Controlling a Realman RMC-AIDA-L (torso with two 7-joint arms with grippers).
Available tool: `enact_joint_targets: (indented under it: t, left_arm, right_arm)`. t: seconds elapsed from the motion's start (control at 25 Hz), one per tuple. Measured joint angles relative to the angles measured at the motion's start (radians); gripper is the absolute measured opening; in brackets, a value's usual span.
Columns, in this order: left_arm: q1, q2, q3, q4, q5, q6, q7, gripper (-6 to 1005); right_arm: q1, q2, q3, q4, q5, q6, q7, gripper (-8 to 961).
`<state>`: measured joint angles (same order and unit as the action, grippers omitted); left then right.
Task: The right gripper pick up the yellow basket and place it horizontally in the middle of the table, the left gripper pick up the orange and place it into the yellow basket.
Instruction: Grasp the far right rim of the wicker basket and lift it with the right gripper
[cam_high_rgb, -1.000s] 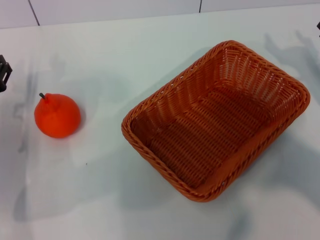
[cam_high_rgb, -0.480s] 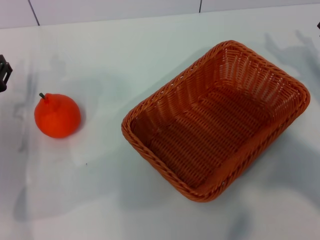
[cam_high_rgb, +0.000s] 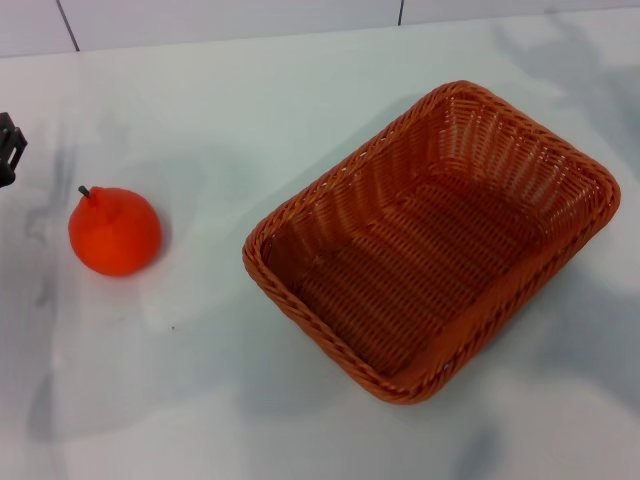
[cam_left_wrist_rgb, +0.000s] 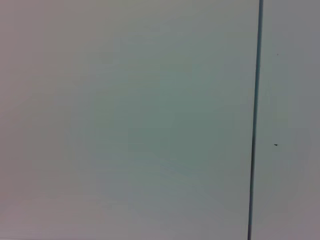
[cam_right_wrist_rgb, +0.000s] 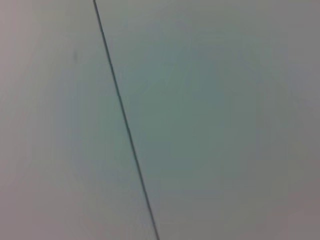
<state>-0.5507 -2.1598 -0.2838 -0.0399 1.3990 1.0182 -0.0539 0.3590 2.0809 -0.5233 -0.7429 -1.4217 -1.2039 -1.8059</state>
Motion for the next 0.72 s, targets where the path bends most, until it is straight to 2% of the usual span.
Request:
enact_joint_targets:
  t: [0.16,0.28,0.44,0.52,0.72]
  left_arm:
    - [0.0,0.0,0.0,0.0,0.0,0.0,0.0,905]
    - [0.004,-0.001,0.0,0.0,0.001,0.0,0.0,905]
    - [0.008,-0.001,0.0,0.0,0.004,0.0,0.0,905]
    - [0.009,0.0,0.0,0.0,0.006,-0.004,0.0,905]
    - [0.003,0.0,0.005,0.007,0.007,-0.041,0.001,905]
  right_arm:
    - [0.015,-0.011,-0.042,-0.145,-0.114,0.001,0.253,945]
    - [0.048,-0.029,-0.049,-0.249,-0.304,-0.029,0.501,945]
    - [0.112,-0.074,-0.032,-0.315,-0.531,-0.142,0.801,945]
    - [0.148,-0.096,-0.011,-0.336,-0.632,-0.215,0.9,944]
    - [0.273,-0.133,0.049,-0.381,-0.941,-0.412,1.072,944]
